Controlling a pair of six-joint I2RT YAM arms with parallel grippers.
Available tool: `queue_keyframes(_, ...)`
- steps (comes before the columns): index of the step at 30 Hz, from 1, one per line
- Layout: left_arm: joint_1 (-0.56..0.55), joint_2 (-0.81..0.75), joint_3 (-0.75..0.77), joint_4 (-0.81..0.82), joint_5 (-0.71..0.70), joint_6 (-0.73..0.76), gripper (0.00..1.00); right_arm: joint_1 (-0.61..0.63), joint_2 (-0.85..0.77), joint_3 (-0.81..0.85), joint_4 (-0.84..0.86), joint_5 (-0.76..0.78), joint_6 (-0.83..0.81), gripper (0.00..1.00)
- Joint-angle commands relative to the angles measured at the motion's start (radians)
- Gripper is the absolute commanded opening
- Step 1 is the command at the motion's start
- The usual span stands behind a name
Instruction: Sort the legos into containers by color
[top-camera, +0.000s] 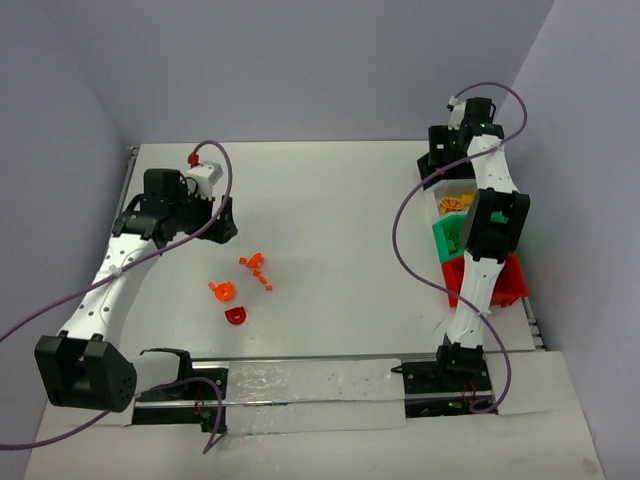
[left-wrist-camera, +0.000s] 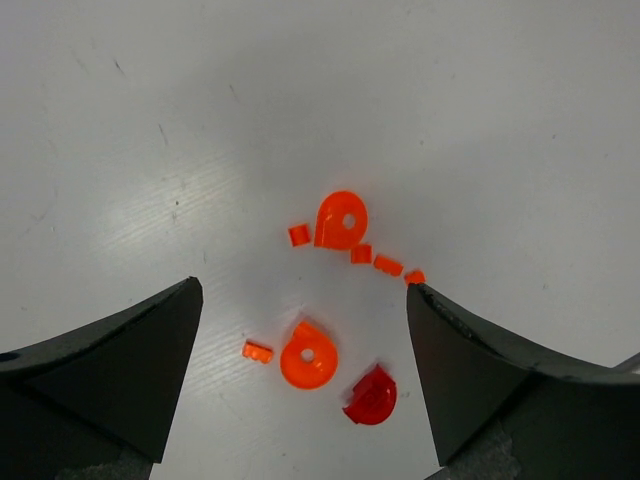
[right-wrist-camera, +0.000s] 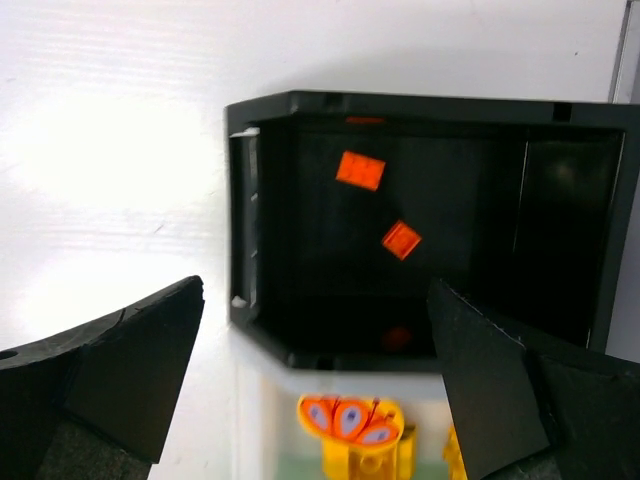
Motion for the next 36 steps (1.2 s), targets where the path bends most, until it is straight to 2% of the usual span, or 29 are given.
queue_keyframes(1, -0.012, 0.001, -0.062, -0.03, -0.022, 0.112, 0.86, 0.036, -0.254, -0.091, -0.003, -0.089, 0.015, 1.0)
queue_keyframes(6, -0.047, 0.037, -0.124, -0.024, -0.05, 0.138, 0.69, 0.123, -0.447, -0.303, 0.011, -0.136, -0.009, 1.0)
queue_keyframes(10, -0.101, 0.072, -0.136, 0.023, -0.064, 0.121, 0.62, 0.223, -0.549, -0.485, 0.051, -0.16, -0.001, 1.0)
queue_keyframes(15, -0.209, 0.166, -0.136, 0.075, -0.095, 0.092, 0.58, 0.308, -0.652, -0.645, 0.094, -0.191, 0.043, 1.0)
queue_keyframes(18, -0.256, 0.223, -0.136, 0.099, -0.113, 0.078, 0.57, 0.324, -0.677, -0.69, 0.104, -0.207, 0.062, 1.0)
queue_keyframes(29, -0.308, 0.388, -0.084, 0.153, -0.215, 0.044, 0.57, 0.327, -0.741, -0.798, 0.131, -0.256, 0.066, 1.0)
queue_keyframes(36, -0.316, 0.464, -0.046, 0.178, -0.242, 0.038, 0.5, 0.327, -0.75, -0.832, 0.127, -0.3, 0.081, 1.0)
